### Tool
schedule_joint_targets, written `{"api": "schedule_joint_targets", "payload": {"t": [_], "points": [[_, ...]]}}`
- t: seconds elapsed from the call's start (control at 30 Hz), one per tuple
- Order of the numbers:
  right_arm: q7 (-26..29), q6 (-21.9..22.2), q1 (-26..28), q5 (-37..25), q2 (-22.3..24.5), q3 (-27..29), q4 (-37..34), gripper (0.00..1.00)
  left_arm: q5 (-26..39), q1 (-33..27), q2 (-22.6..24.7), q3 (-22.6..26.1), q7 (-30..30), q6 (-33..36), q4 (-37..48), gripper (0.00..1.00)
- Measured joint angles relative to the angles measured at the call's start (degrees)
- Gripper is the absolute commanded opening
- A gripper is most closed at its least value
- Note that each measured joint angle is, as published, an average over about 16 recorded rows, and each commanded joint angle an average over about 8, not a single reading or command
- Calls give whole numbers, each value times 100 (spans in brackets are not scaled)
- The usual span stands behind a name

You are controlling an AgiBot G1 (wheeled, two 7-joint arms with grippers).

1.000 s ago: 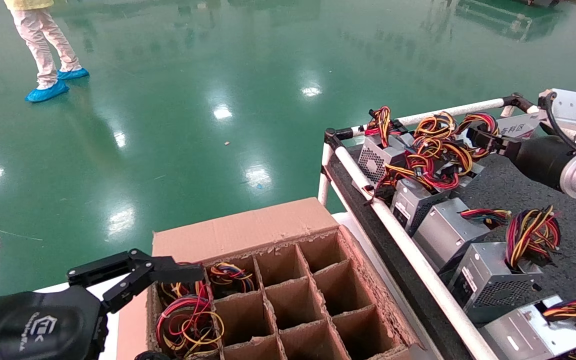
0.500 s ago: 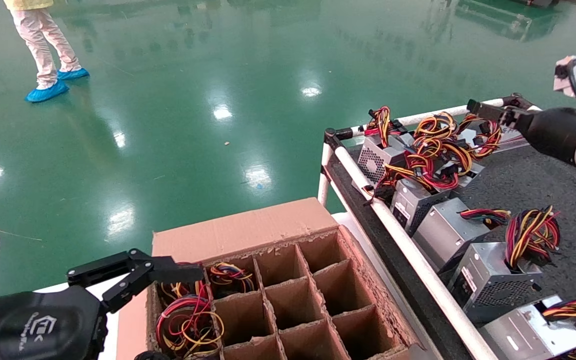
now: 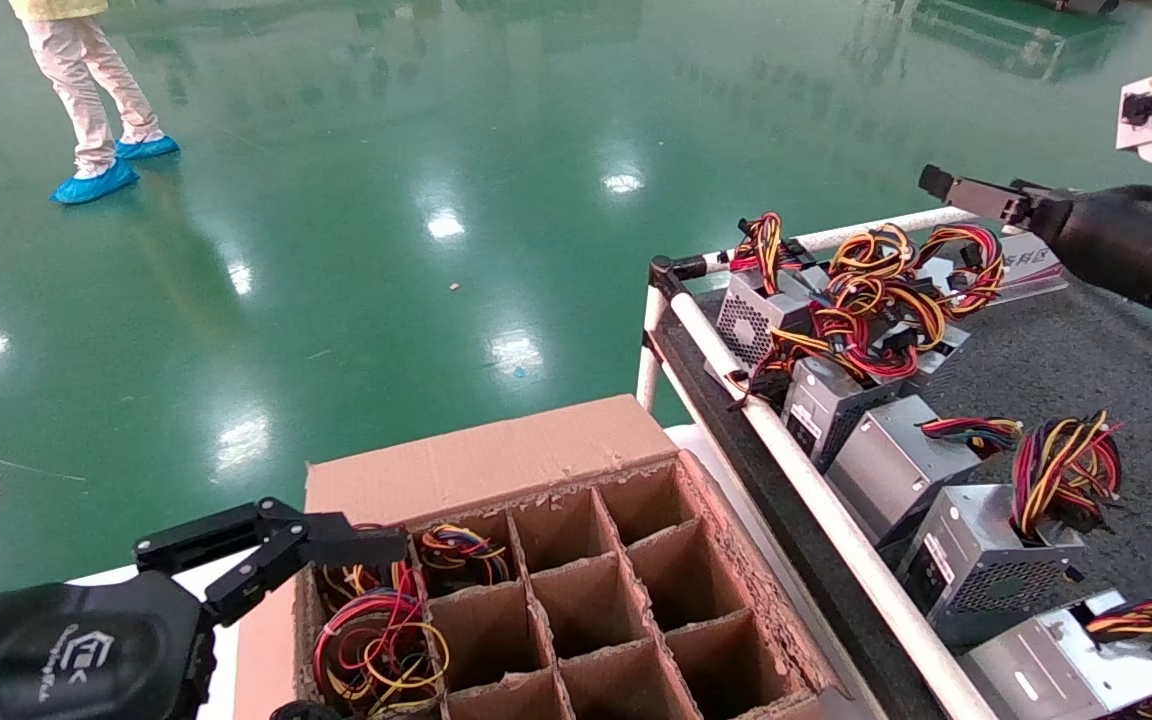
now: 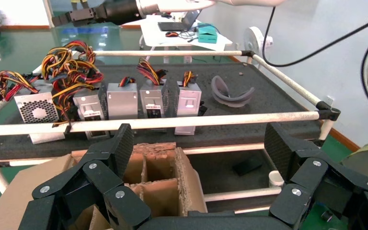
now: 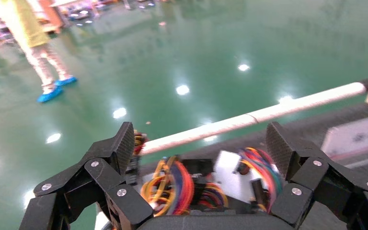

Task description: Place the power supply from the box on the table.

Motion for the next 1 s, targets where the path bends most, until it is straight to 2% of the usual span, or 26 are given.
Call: {"api": "schedule_joint_targets", "payload": {"t": [1.0], "points": [[-74, -2399, -2358, 1702, 1159, 146, 3748, 100, -2, -1, -1, 4, 2, -1, 1, 100]]}}
